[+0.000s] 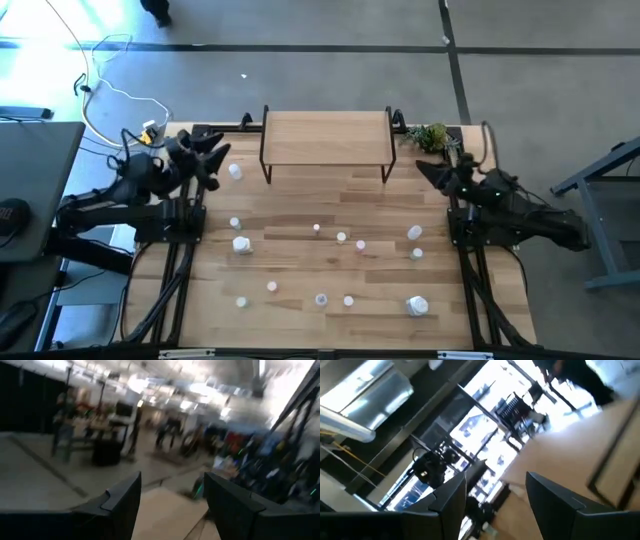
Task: Pick and place medicine bottles onto shelf by color
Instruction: Put the top left transparent pill bottle on the shelf
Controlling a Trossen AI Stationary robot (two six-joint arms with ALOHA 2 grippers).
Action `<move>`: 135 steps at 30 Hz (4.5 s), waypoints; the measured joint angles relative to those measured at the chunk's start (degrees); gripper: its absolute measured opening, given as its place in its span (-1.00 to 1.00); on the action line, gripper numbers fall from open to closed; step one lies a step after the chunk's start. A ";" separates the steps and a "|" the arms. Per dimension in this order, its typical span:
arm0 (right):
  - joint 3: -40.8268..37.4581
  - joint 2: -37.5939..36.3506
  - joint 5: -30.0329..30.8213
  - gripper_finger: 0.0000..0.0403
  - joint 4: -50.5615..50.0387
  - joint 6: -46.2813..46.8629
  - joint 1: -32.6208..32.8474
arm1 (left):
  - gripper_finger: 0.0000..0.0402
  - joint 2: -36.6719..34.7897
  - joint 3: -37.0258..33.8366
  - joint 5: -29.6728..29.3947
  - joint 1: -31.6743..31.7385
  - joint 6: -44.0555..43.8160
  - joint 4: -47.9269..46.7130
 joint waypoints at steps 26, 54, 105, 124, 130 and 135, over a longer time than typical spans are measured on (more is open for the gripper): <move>27.78 9.78 5.33 -0.02 -24.06 -7.93 0.00 | 0.03 29.30 28.98 4.40 16.00 -28.47 -61.65; 34.58 21.35 -1.84 -0.02 -33.13 -0.80 0.02 | 0.03 52.69 27.84 22.72 35.55 -23.27 -68.68; 34.58 21.35 -1.86 -0.02 -33.11 -1.89 0.00 | 0.02 72.30 26.40 19.10 37.07 2.88 -57.88; 34.58 21.35 -1.88 -0.02 -33.15 -2.21 0.00 | -0.33 73.17 26.40 19.17 37.07 3.93 -58.78; 34.58 21.35 -1.89 -0.02 -33.26 -2.31 0.00 | -0.33 73.13 26.40 19.16 37.07 4.36 -58.79; 34.58 21.35 -1.90 -0.02 -33.55 -1.95 0.00 | -0.33 73.11 26.40 19.14 37.07 4.35 -59.46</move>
